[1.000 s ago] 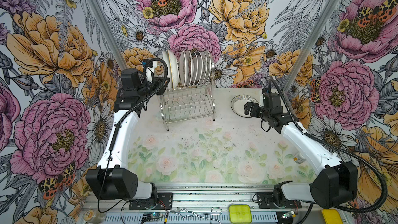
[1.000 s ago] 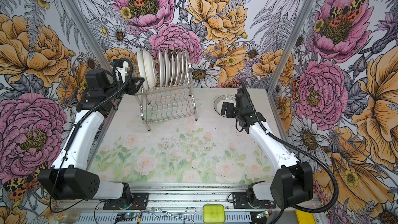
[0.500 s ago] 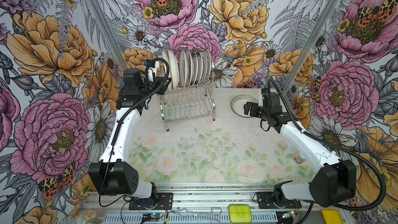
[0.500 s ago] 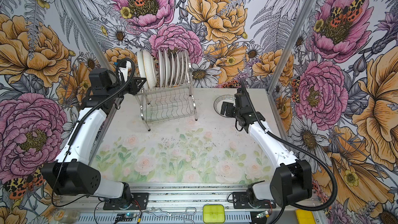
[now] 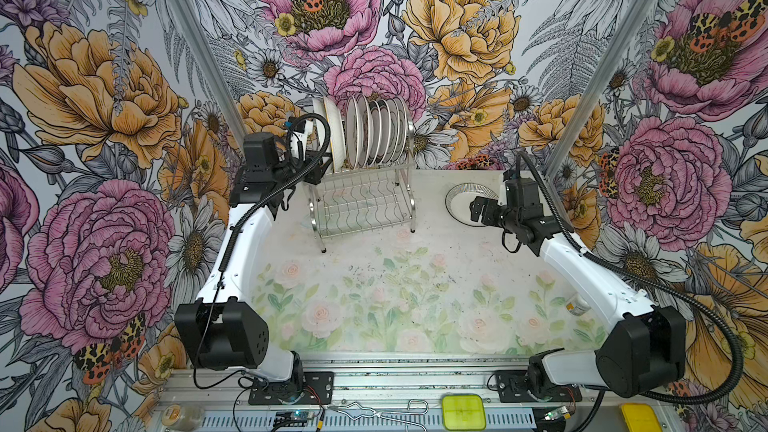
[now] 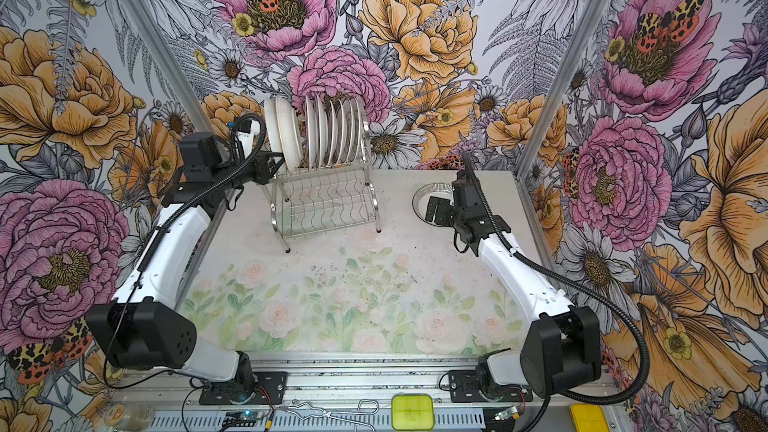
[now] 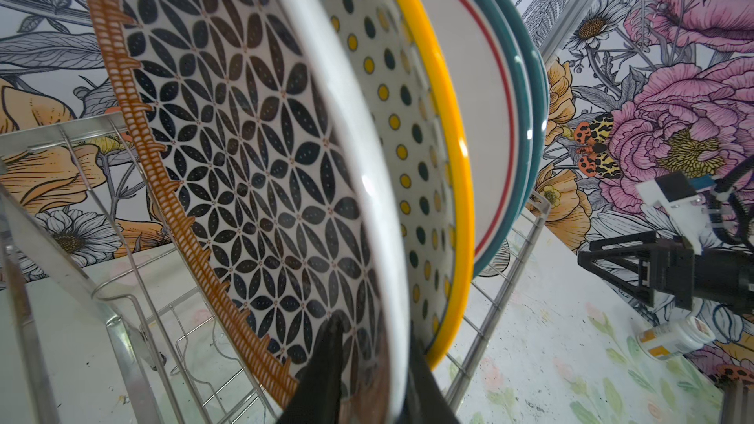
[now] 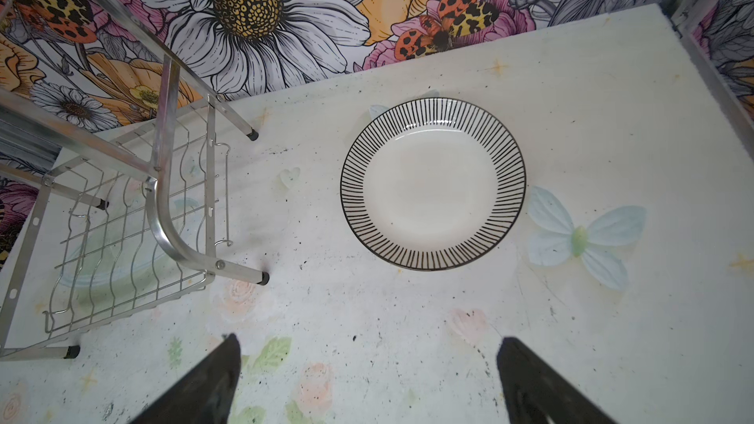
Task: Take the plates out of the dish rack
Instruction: 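Close the left gripper on the orange-rimmed plate rim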
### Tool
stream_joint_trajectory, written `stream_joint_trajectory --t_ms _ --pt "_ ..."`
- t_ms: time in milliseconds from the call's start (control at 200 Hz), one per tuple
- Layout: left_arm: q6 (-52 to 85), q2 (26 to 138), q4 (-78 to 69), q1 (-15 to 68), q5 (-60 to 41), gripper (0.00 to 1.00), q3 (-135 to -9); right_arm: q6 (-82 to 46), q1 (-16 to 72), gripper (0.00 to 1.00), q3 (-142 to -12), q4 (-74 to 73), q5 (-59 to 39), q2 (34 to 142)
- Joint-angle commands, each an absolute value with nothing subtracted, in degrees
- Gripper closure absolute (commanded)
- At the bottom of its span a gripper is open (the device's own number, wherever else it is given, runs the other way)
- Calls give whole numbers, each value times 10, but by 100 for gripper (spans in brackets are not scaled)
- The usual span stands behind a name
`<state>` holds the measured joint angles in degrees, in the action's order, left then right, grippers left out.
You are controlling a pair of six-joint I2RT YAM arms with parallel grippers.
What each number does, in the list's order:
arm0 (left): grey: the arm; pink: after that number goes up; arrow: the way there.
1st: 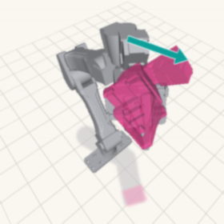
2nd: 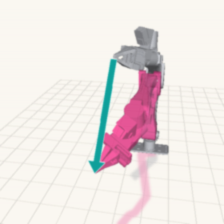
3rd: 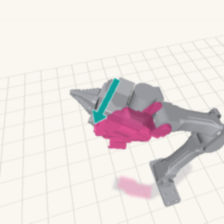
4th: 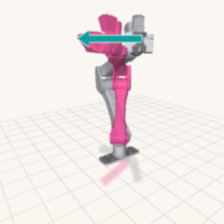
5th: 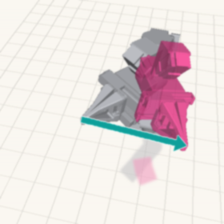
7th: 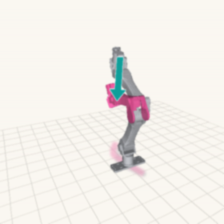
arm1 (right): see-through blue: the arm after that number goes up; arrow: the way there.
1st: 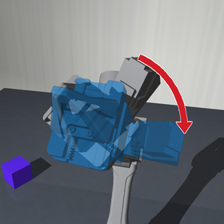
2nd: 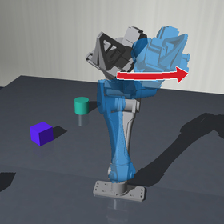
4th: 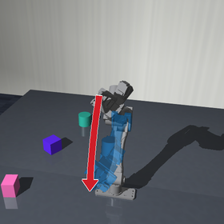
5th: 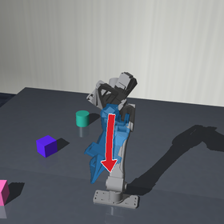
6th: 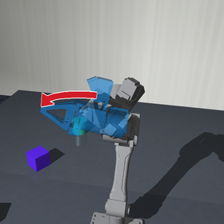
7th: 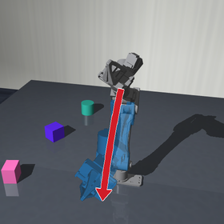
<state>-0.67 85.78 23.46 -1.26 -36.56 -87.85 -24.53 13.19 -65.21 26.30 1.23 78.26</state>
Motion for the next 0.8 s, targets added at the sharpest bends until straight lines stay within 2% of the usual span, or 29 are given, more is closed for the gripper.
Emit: stream_joint_trajectory --t_ms 0,200,475,570,796 --pt "-21 870 223 -10 -364 82 -886 -252 135 1 -673 252 6 788" --pt "-31 871 220 -8 -362 90 -880 -253 135 1 -675 251 5 791" --pt "-43 873 218 -8 -354 94 -875 -256 135 1 -675 251 1 795" --pt "-47 873 218 -8 -348 100 -875 -256 135 1 -675 252 1 795" --pt "-54 866 219 -12 -332 100 -869 -259 135 1 -678 251 0 797"
